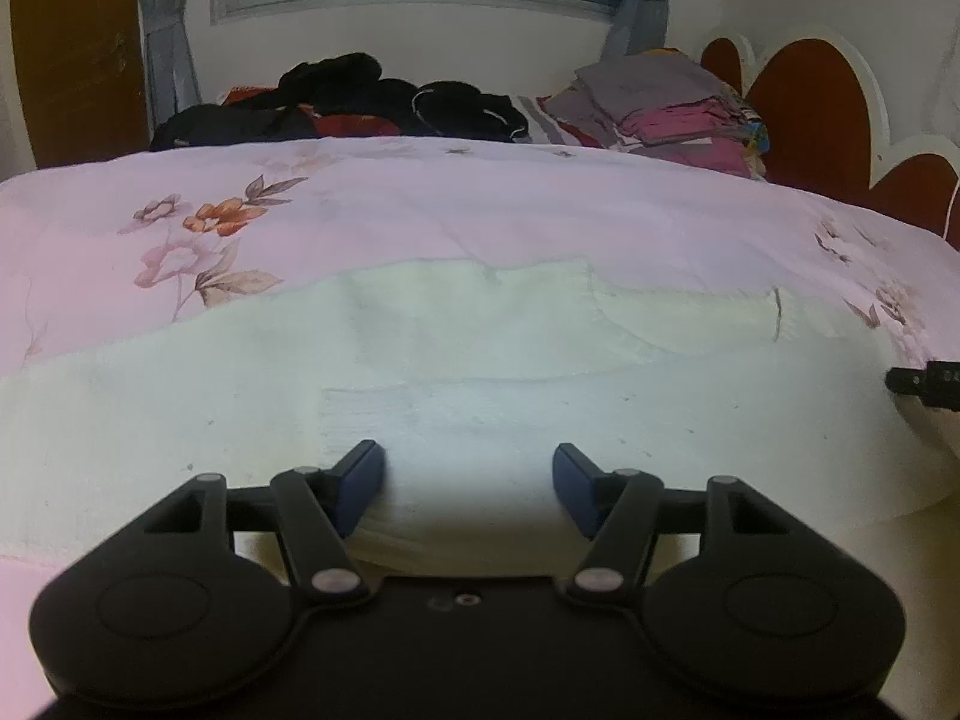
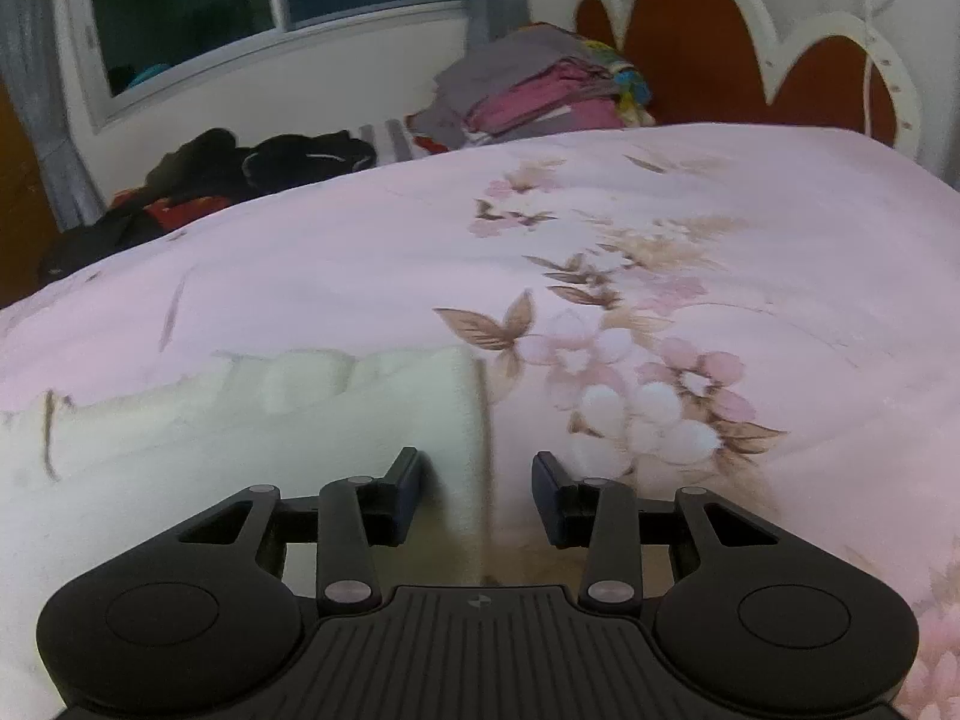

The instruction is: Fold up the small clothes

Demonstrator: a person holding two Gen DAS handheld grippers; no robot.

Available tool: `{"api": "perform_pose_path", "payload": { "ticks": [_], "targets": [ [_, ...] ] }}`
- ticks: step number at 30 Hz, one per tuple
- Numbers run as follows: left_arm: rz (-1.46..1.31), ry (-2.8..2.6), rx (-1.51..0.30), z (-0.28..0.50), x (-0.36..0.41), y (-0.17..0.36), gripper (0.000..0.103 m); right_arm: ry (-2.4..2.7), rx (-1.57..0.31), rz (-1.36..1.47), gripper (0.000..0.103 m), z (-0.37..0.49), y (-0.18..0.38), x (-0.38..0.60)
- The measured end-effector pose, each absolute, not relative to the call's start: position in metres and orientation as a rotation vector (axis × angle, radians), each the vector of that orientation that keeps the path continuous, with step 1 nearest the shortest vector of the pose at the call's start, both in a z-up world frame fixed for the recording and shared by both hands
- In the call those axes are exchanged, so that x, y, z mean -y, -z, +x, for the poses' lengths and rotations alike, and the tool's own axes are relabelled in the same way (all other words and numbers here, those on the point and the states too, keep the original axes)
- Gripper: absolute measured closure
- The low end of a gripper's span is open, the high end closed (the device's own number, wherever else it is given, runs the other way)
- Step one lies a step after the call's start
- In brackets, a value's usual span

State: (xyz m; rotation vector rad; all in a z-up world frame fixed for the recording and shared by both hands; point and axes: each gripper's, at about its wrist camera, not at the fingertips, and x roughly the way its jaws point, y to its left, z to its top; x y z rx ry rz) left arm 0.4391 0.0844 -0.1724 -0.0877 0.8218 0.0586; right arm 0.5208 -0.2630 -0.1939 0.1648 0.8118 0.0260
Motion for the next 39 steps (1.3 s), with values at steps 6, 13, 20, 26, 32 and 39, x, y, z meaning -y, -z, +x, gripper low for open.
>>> {"api": "perform_pose_path", "payload": {
  "ticks": [6,13,20,26,32,39],
  "targets": [
    [-0.1,-0.072,-0.86,0.435,-0.085,0.163,0.04,-0.093,-0.781,0.165,0.063,0.49,0.169,0.247],
    [-0.097,-0.088,-0.85,0.42,-0.088,0.147,0.04,-0.221,-0.841,0.047,0.063,0.465,0.179,0.193],
    [-0.112,-0.13,-0.815,0.397,-0.112,0.127,0.039,-0.278,-0.806,0.057,0.055,0.451,0.157,0.171],
    [-0.164,-0.185,-0.815,0.371,-0.148,0.12,0.039,-0.391,-0.753,0.022,0.042,0.43,0.143,0.125],
    [-0.193,-0.267,-0.82,0.344,-0.189,0.122,0.039,-0.44,-0.771,0.028,0.042,0.426,0.147,0.092],
    [-0.231,-0.303,-0.827,0.33,-0.22,0.126,0.039,-0.445,-0.814,-0.05,0.042,0.435,0.165,0.052]
  ]
}}
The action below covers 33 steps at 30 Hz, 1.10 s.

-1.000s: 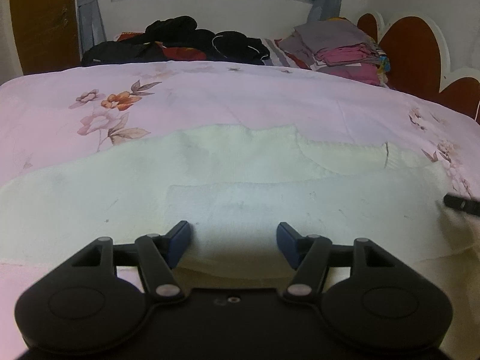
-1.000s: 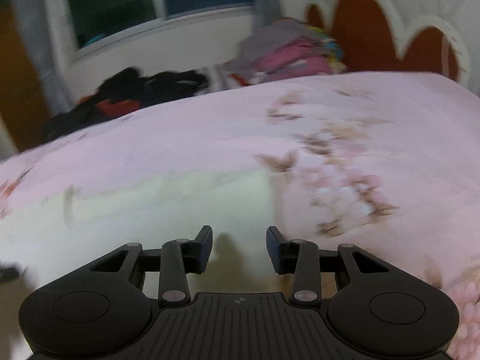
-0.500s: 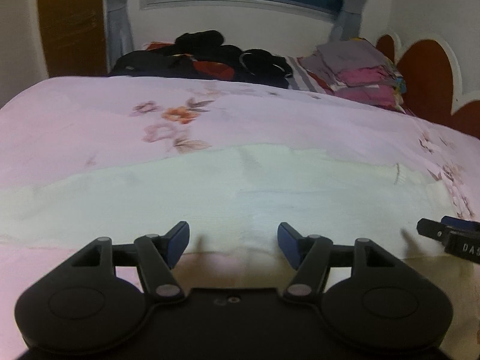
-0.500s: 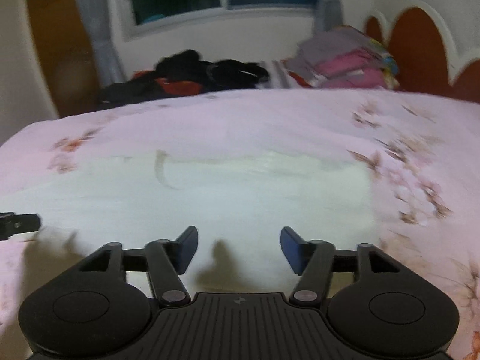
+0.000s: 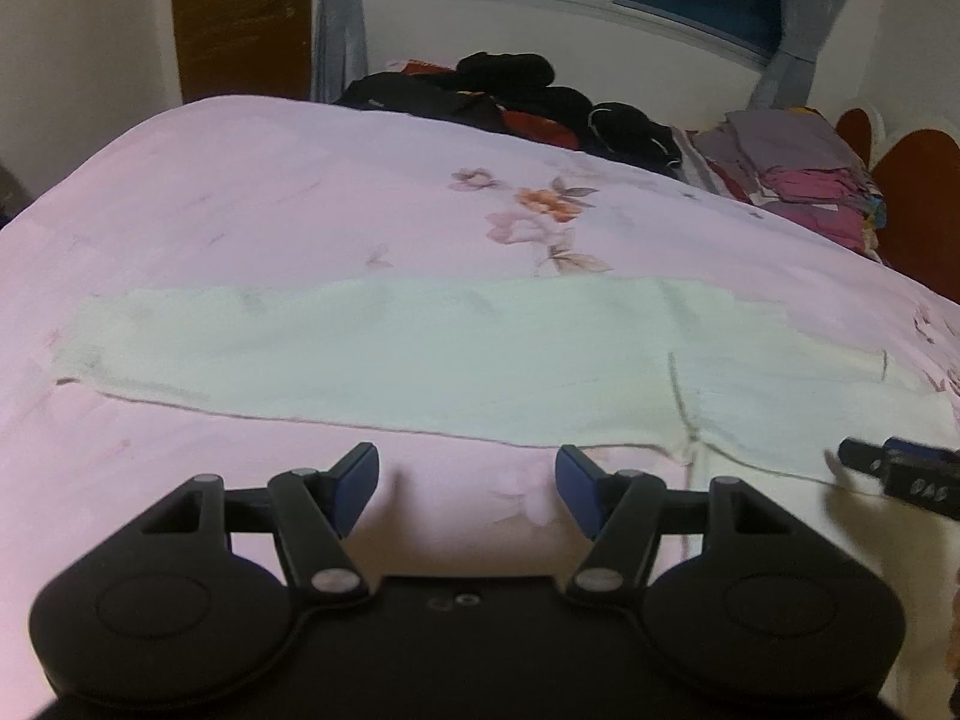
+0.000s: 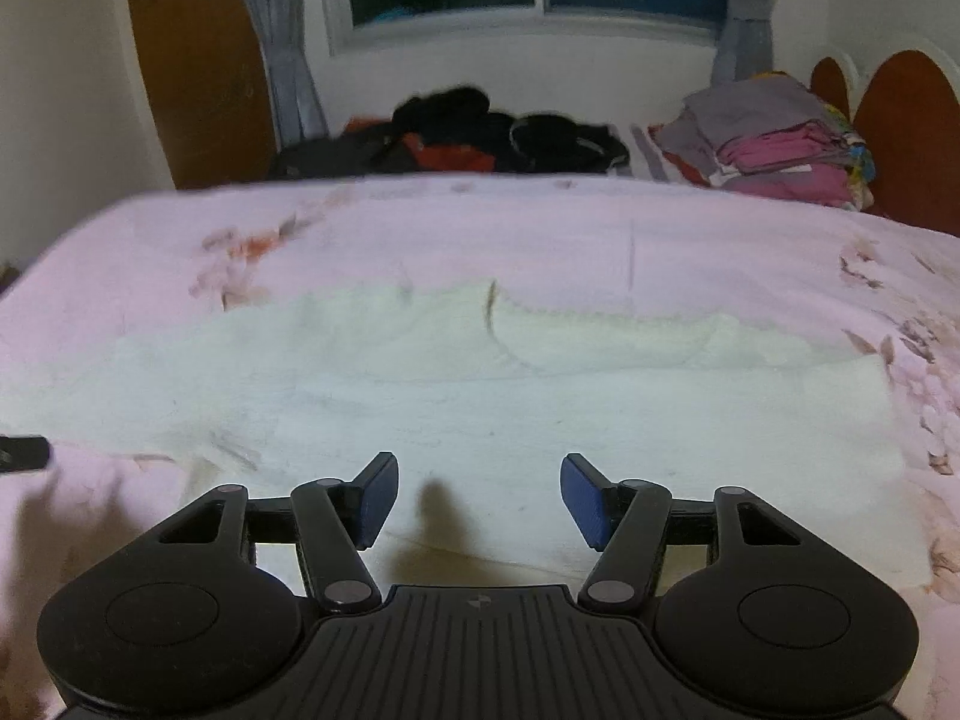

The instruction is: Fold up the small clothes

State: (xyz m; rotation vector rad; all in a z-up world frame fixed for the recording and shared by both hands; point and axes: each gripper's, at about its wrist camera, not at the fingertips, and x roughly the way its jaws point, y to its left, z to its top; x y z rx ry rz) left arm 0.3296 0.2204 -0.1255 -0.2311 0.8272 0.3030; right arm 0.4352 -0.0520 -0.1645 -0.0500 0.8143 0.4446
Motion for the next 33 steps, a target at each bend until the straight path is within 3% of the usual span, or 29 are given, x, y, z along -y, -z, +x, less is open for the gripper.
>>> {"api": "perform_pose_path", "payload": {
  "ticks": [15,25,27,30,32,33],
  "targets": [
    [-0.583,-0.486,-0.815,0.299,-0.347,0.153,0.041,-0.508,-0.817,0.002,0.042,0.437,0.168,0.003],
    [-0.772,-0.505,-0.657,0.302,-0.396,0.168,0.042,-0.499,-0.83,-0.065,0.042,0.44,0.182,-0.018],
    [-0.801,-0.527,-0.618,0.303,-0.401,0.17,0.049,-0.497,-0.827,-0.064,0.042,0.44,0.181,-0.018],
    [-0.809,-0.566,-0.588,0.306,-0.406,0.172,0.068,-0.485,-0.786,-0.05,0.042,0.439,0.176,-0.017],
    [-0.806,-0.583,-0.584,0.307,-0.407,0.173,0.091,-0.483,-0.829,-0.096,0.042,0.442,0.186,-0.023],
    [-0.811,-0.588,-0.58,0.306,-0.408,0.174,0.094,-0.485,-0.814,-0.116,0.042,0.44,0.188,-0.024]
  ]
}}
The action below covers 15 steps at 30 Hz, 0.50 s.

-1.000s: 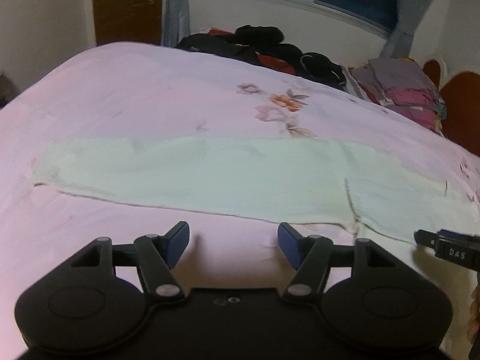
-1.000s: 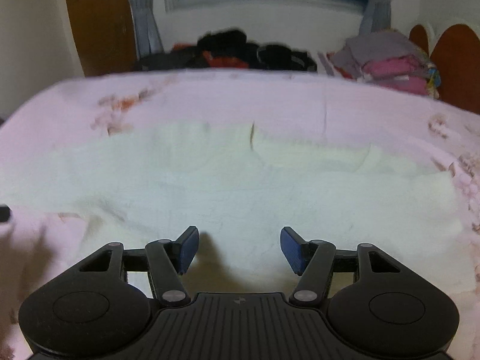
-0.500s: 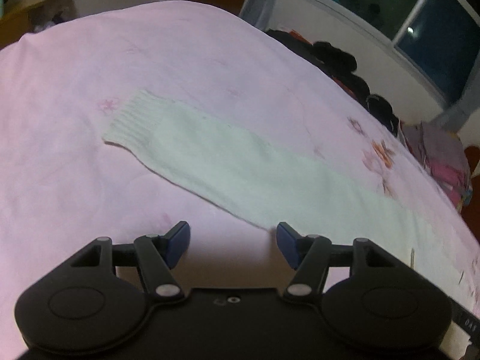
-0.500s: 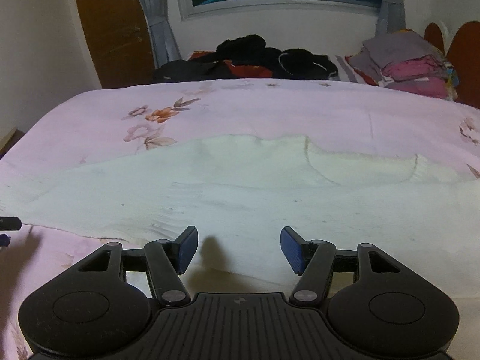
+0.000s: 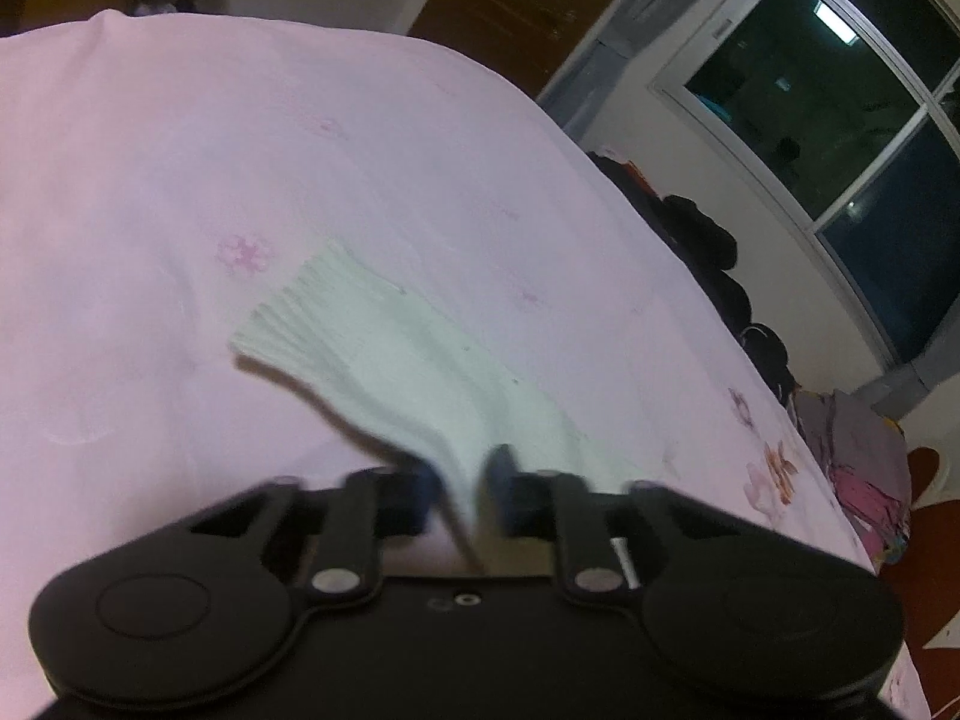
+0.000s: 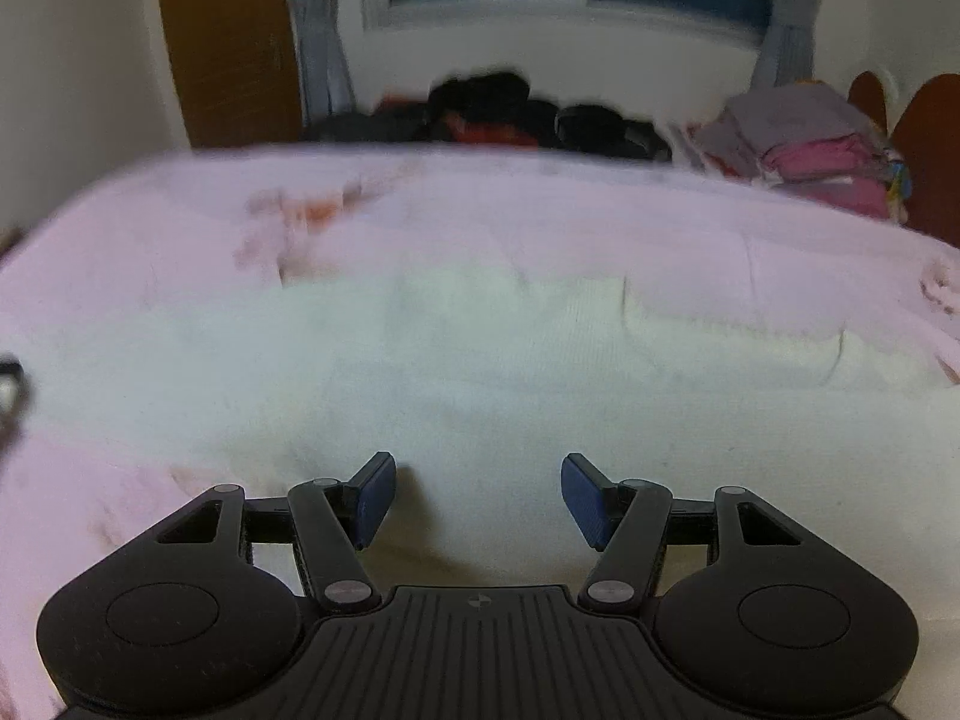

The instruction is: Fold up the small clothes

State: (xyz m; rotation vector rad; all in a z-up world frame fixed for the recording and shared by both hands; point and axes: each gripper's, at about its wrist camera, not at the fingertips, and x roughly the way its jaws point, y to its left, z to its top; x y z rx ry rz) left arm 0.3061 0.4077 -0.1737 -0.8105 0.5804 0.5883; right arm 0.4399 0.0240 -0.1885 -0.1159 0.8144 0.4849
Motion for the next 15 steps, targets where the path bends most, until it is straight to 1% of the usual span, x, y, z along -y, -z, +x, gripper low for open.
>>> {"api": "perform_pose_path", "payload": {
  "ticks": [1,2,8,15],
  "targets": [
    [-0.815,-0.589,-0.574,0.305,-0.408,0.173,0.098,-0.488,-0.809,-0.136,0.042,0.439,0.188,-0.026],
    [-0.81,-0.591,-0.569,0.309,-0.405,0.173,0.098,-0.489,-0.813,-0.134,0.042,0.44,0.187,-0.026],
    [-0.645,-0.538,-0.506,0.316,-0.375,0.142,0.1,-0.489,-0.8,-0.001,0.042,0.442,0.175,-0.006],
    [-0.444,-0.297,-0.443,0.35,-0.291,0.086,0.1,-0.469,-0.772,0.069,0.042,0.435,0.158,0.022]
  ]
}}
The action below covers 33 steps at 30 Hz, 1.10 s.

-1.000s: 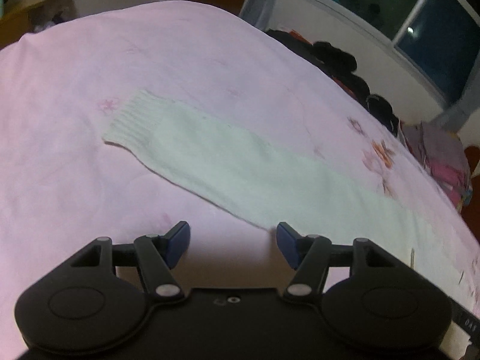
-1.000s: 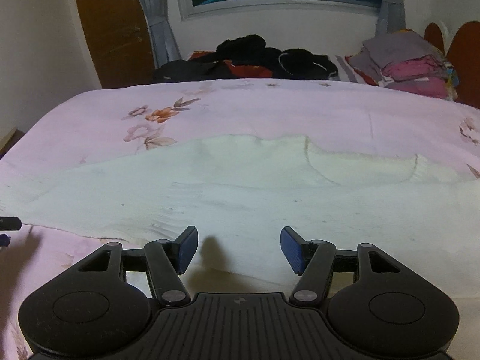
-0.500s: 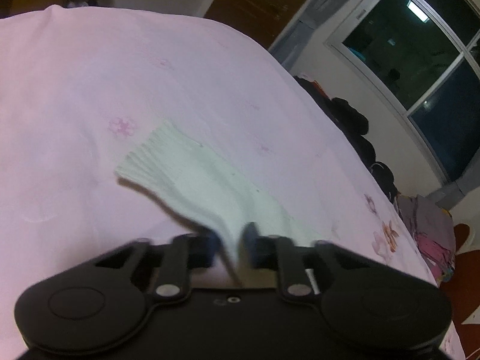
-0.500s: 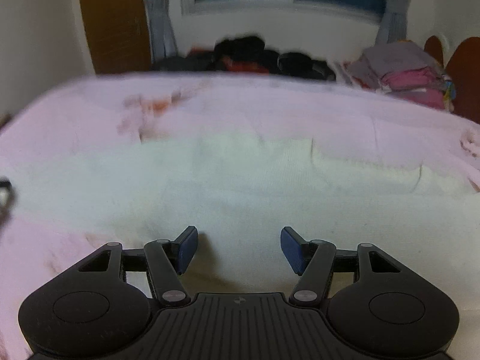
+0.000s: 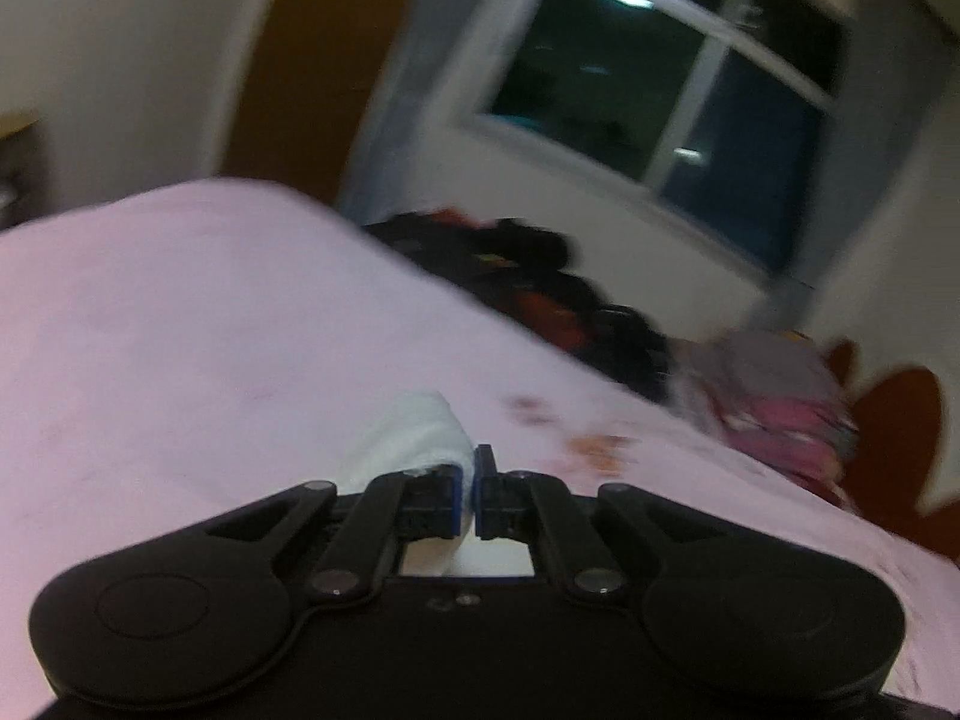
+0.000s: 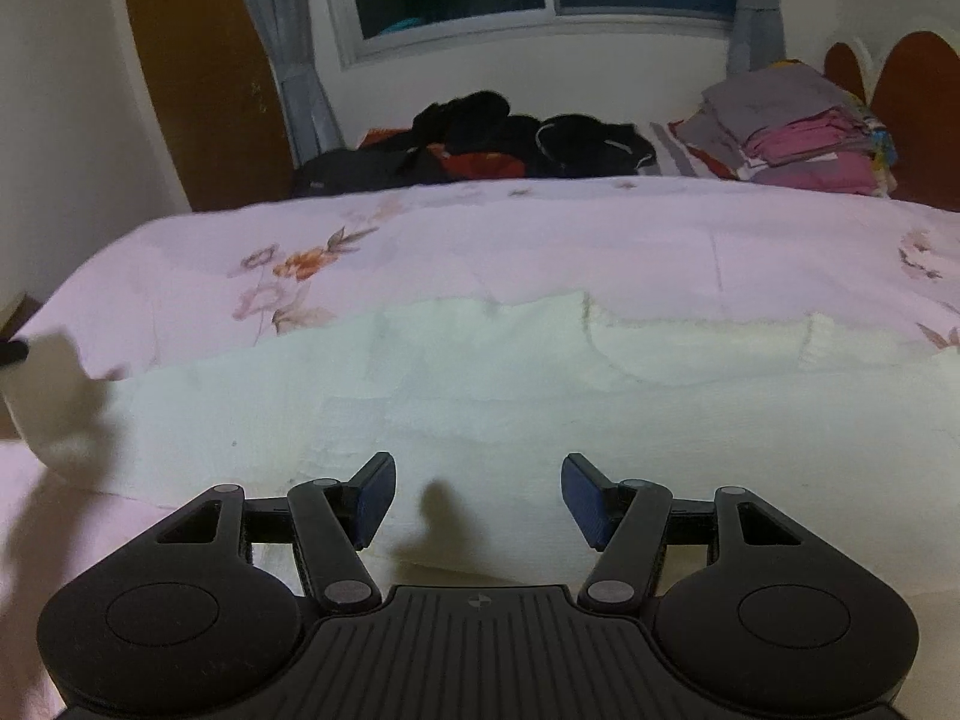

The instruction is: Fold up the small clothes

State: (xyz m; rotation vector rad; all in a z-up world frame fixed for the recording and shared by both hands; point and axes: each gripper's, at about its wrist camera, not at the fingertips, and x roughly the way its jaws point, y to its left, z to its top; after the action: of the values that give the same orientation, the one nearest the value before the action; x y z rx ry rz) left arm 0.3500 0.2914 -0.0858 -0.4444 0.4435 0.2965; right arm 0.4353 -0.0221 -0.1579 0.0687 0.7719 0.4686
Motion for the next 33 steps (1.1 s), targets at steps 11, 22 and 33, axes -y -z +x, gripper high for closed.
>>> {"api": "perform_pose_path", "payload": {
  "ticks": [11,22,33],
  "targets": [
    [-0.361,0.144,-0.55,0.406,-0.11,0.088,0.1,-0.335,-0.758,0.148,0.042,0.423,0.146,0.11],
    [-0.266,0.288,-0.772,0.407,-0.039,0.15,0.036,-0.274,-0.778,0.195,0.042,0.406,0.144,0.167],
    [-0.26,0.094,-0.684,0.383,-0.108,0.12,0.026,-0.465,-0.776,0.161,0.042,0.399,0.139,0.117]
  ]
}}
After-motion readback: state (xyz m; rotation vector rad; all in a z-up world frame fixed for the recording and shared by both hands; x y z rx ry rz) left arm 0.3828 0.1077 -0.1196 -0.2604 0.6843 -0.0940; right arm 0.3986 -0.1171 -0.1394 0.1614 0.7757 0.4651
